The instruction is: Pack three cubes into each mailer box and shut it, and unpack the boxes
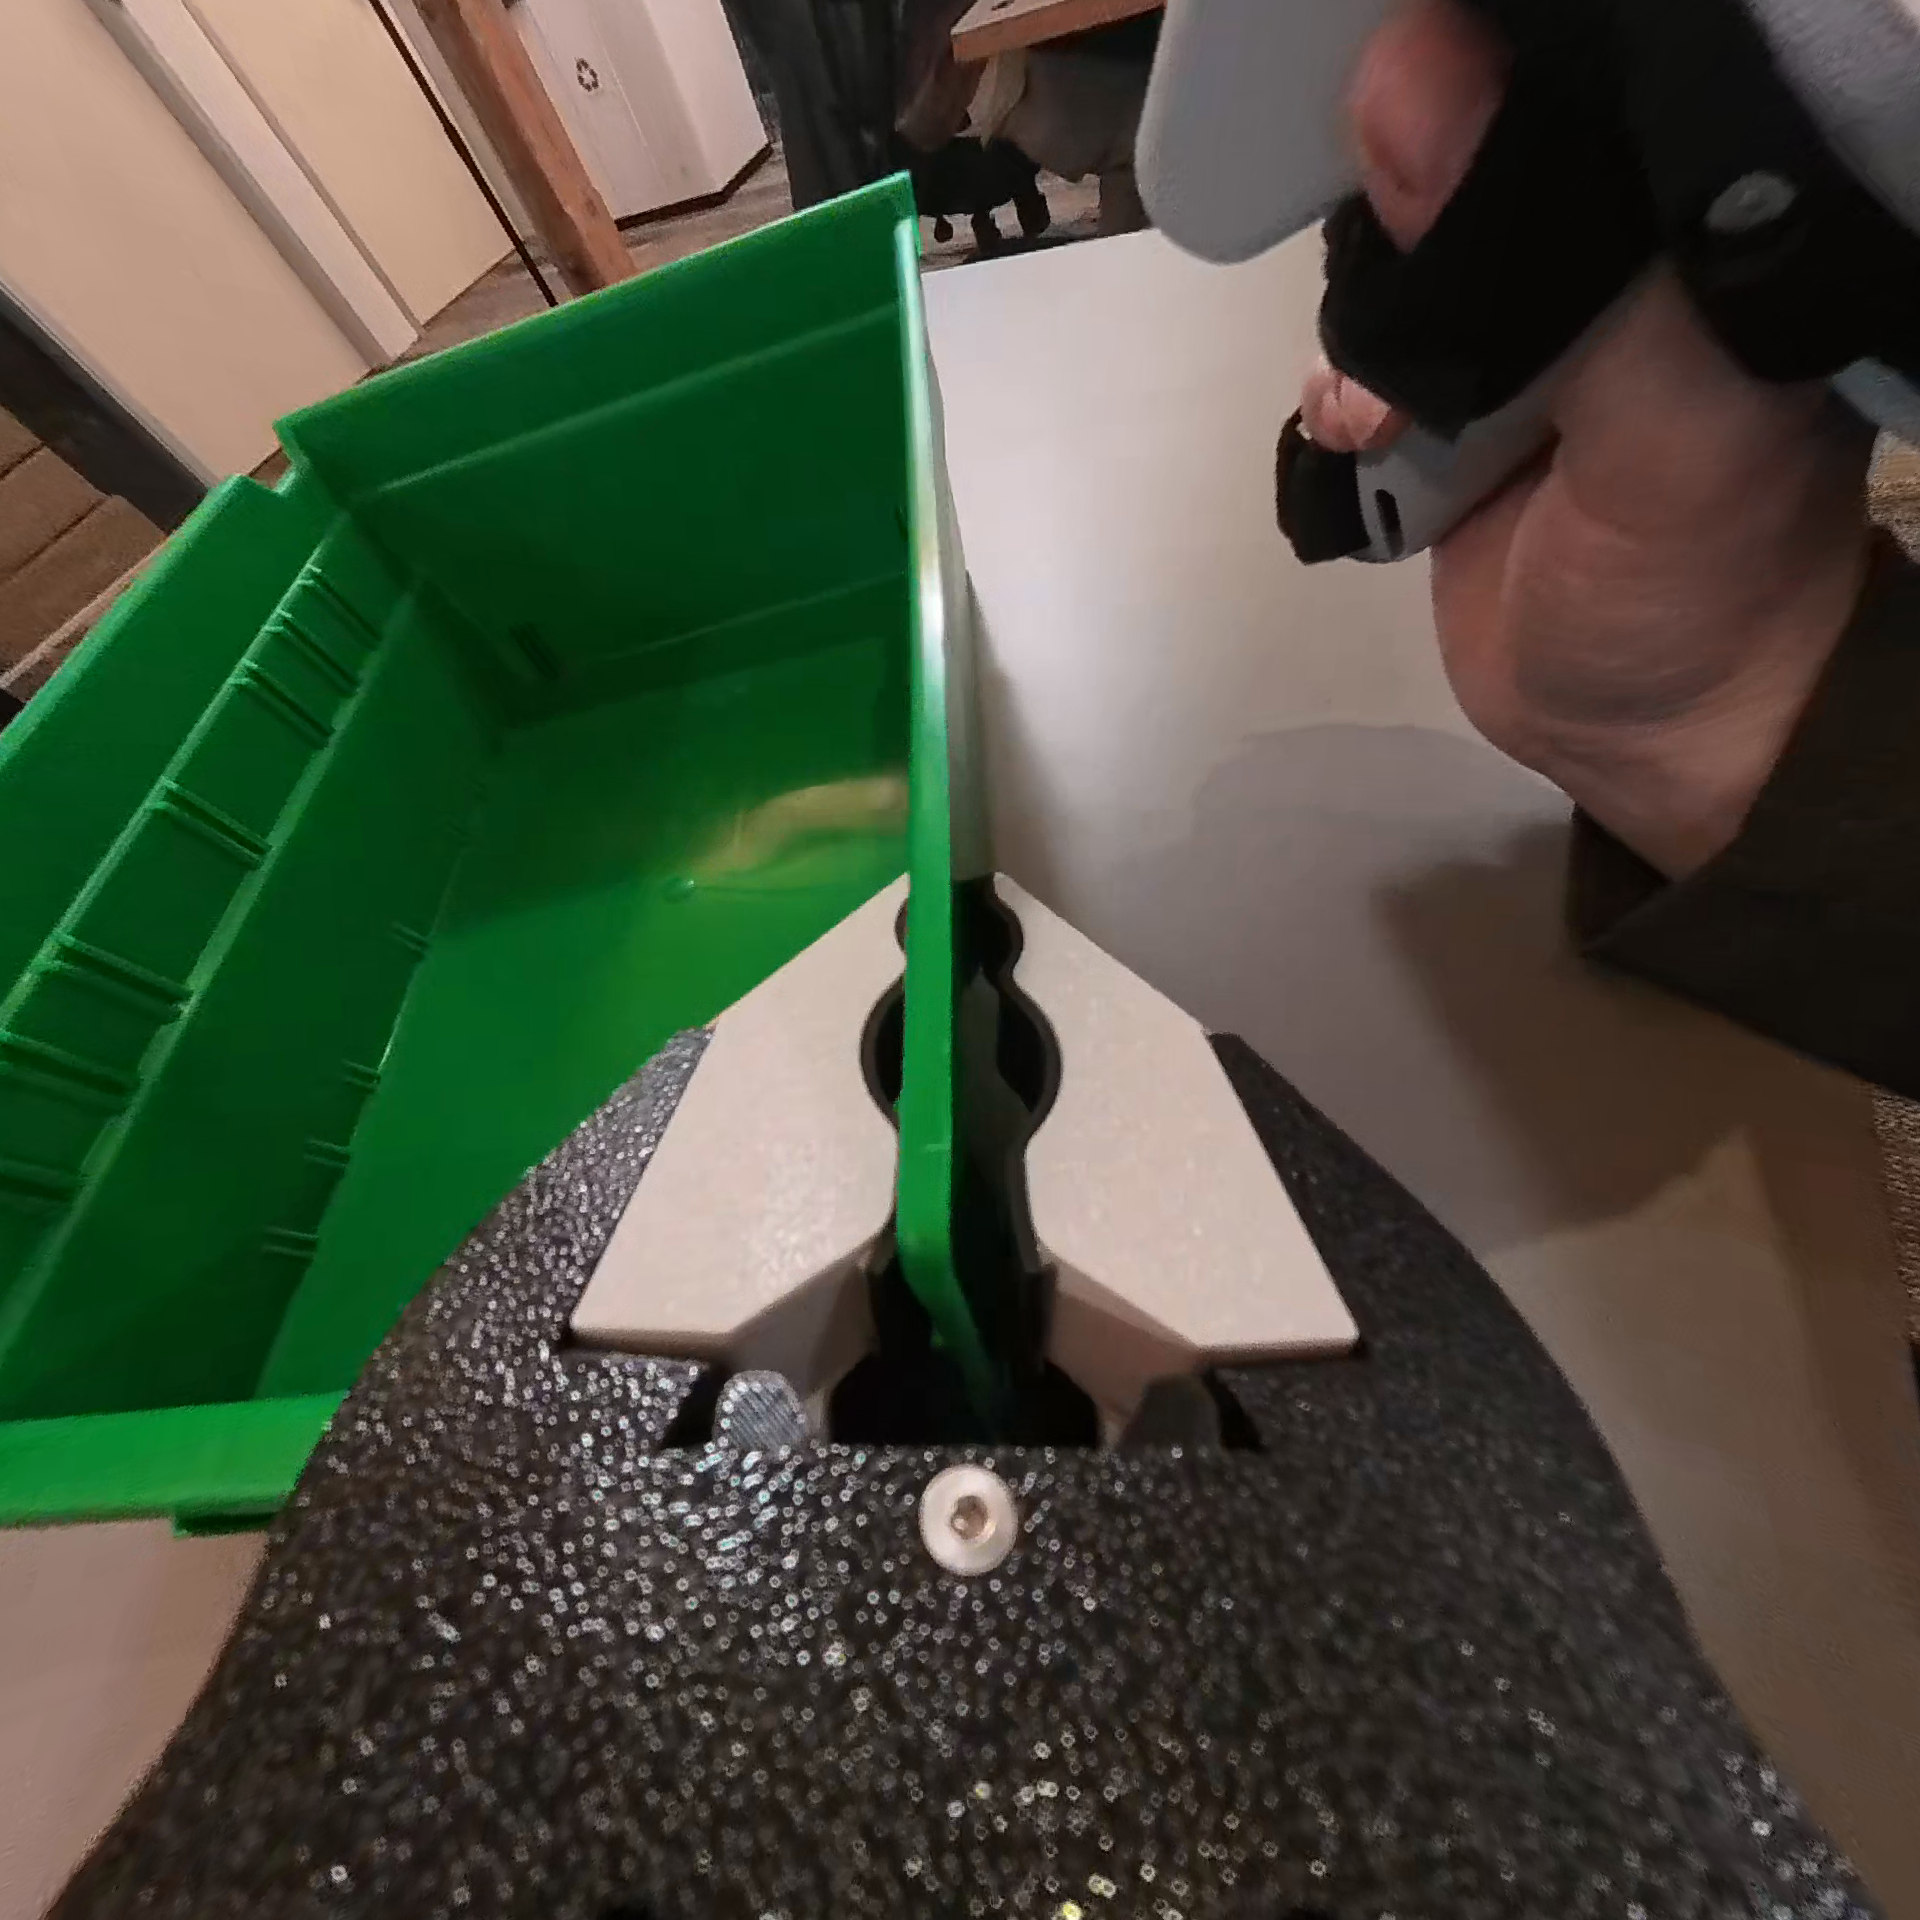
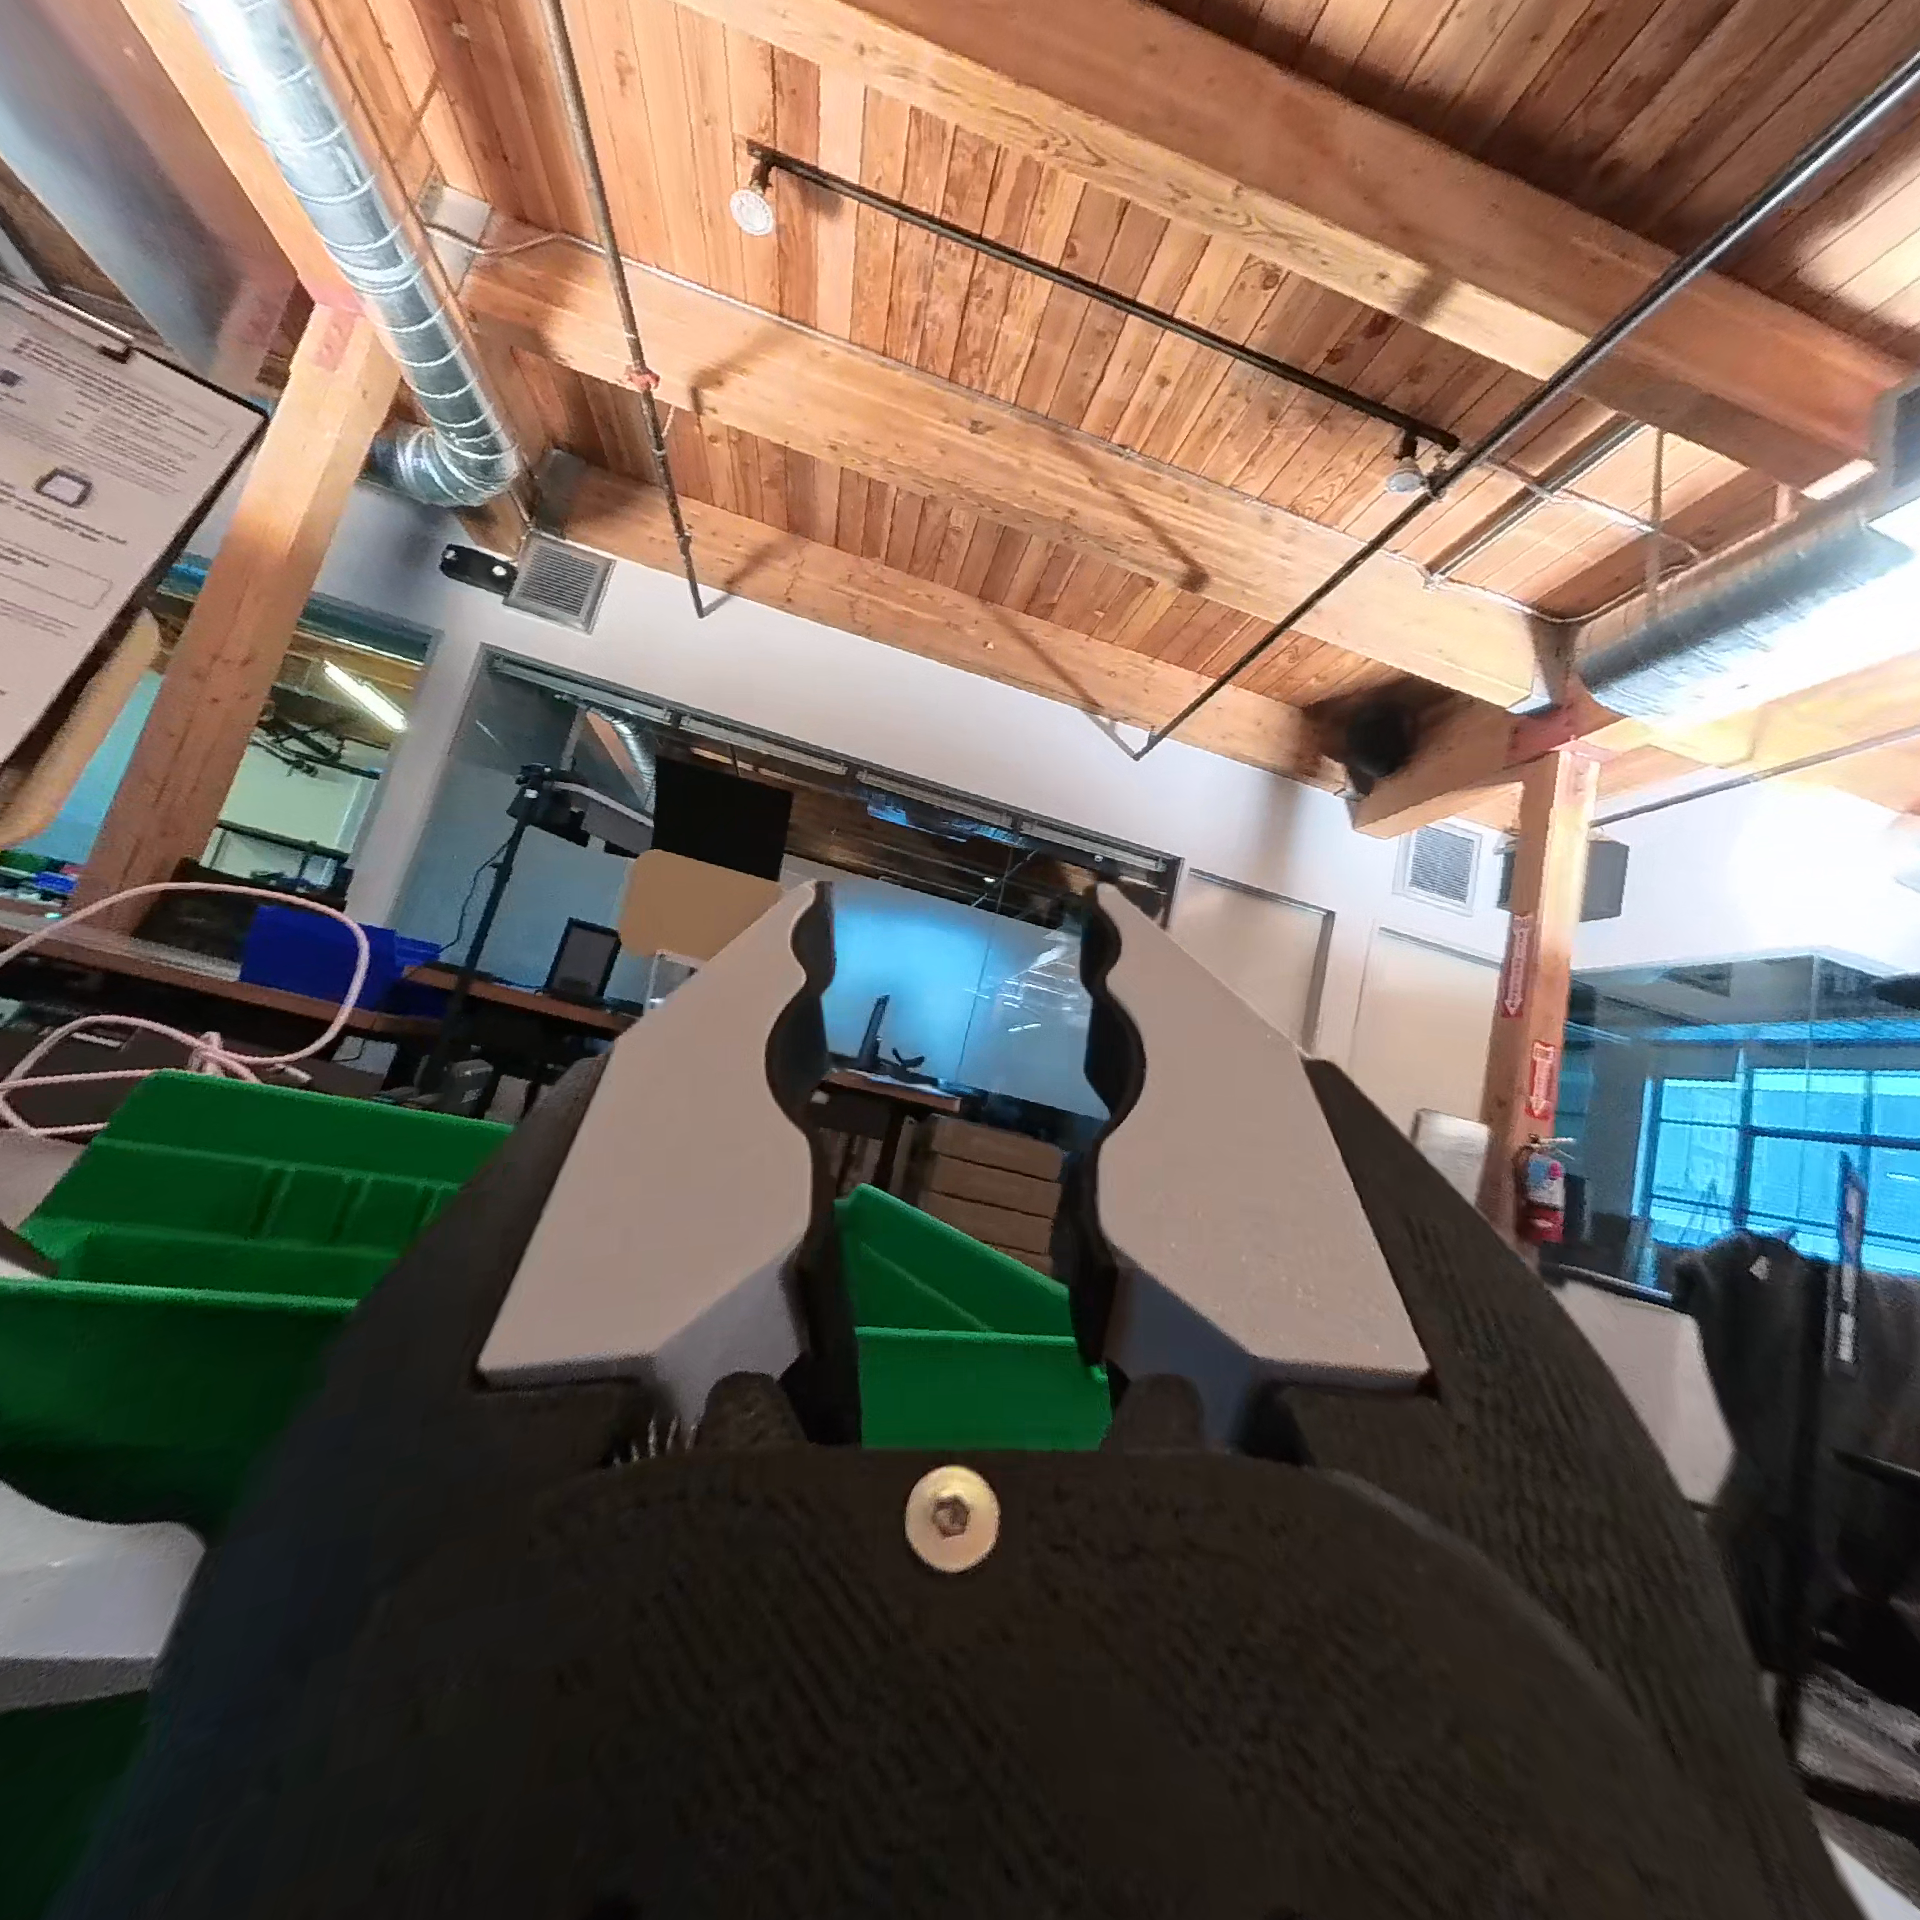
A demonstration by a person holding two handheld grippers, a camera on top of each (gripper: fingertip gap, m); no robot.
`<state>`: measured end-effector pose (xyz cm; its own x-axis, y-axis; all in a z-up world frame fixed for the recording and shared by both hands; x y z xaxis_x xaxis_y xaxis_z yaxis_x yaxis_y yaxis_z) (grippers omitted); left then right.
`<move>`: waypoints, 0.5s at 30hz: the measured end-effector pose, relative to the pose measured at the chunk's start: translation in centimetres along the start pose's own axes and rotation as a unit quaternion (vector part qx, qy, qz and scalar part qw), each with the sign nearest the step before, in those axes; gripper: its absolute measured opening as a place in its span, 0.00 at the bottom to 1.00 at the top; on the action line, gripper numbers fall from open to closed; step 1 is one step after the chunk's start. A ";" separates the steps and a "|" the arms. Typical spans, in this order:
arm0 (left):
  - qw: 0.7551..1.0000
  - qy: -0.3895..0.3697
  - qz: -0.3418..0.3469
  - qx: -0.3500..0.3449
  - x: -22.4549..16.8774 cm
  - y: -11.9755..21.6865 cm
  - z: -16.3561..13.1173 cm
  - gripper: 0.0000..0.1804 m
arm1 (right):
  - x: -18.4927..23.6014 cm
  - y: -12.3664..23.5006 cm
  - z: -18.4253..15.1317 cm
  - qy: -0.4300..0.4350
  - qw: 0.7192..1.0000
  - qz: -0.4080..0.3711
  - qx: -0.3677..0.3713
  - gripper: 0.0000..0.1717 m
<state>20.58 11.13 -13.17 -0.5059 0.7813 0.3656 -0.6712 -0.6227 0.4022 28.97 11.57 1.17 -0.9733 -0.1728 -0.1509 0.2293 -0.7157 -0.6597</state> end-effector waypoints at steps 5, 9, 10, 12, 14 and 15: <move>1.000 0.002 0.004 -0.007 0.0 0.1 0.0 0.04 | 0.2 -0.1 -0.3 -0.013 1.000 0.008 0.007 0.27; 0.996 0.025 0.067 -0.048 1.5 0.9 1.2 0.51 | 0.5 -0.1 -0.3 -0.006 1.000 0.014 0.008 0.27; 0.992 0.023 0.112 -0.059 2.7 1.5 1.6 0.63 | 0.6 -0.1 -0.2 -0.004 1.000 0.017 0.007 0.27; 0.982 0.007 0.166 -0.095 3.8 3.7 2.8 0.71 | 1.4 0.0 0.0 -0.003 0.999 0.039 0.001 0.27; 0.967 -0.004 0.198 -0.160 3.8 7.3 4.3 0.71 | 2.5 0.5 0.3 -0.015 0.997 0.073 -0.001 0.26; 0.958 -0.015 0.217 -0.188 3.7 9.3 4.6 0.70 | 2.9 0.7 0.5 -0.019 0.996 0.083 -0.001 0.26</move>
<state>14.93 8.03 -4.16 -0.7687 0.4476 0.4568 -0.5521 -0.8250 -0.1208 26.36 10.24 0.59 -0.9209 -0.3146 -0.2301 0.3874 -0.6736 -0.6294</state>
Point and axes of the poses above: each gripper's, where its closed fingertips meet, y back along the fingers, z out of its top, x = y × z across the jaws, the point moved 1 cm from there along y, back along the fingers, and after that the axes turned 7 degrees about -y, right-handed, at the moved point
